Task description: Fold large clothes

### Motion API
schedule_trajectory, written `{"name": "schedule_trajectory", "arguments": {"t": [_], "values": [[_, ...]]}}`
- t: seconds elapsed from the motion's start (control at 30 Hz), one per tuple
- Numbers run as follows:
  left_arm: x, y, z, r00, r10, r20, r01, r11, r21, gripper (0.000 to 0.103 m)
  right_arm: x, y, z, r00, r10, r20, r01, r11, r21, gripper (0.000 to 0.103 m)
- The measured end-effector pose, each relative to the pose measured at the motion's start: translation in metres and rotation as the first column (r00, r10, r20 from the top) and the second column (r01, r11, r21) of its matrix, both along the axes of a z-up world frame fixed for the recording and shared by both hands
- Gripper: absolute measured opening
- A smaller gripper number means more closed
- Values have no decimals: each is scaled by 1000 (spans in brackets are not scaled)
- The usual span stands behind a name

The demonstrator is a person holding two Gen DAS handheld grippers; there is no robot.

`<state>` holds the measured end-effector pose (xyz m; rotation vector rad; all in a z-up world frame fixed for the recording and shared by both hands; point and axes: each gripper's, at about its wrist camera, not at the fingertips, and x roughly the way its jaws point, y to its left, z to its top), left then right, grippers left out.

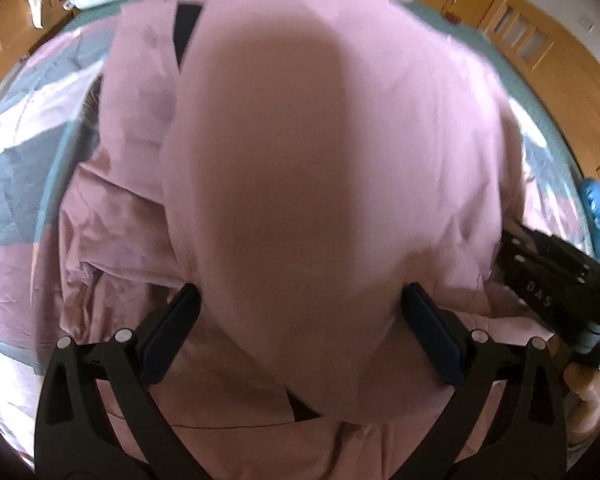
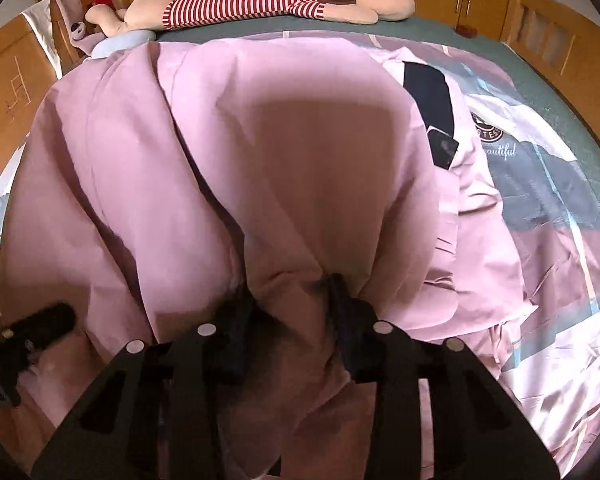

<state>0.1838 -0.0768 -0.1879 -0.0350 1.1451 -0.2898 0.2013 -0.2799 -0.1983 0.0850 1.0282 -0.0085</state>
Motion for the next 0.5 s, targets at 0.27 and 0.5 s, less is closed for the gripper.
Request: {"name": "schedule_trajectory", "arguments": {"t": [0.27, 0.5], "values": [[4, -6, -5, 997, -6, 80, -1, 996, 91, 101, -19, -6, 15, 994, -23, 102, 19, 999, 43, 52], [26, 12, -32, 995, 49, -86, -47, 999, 22, 101, -35, -21, 50, 951, -89, 297, 57, 992, 116, 82]]}}
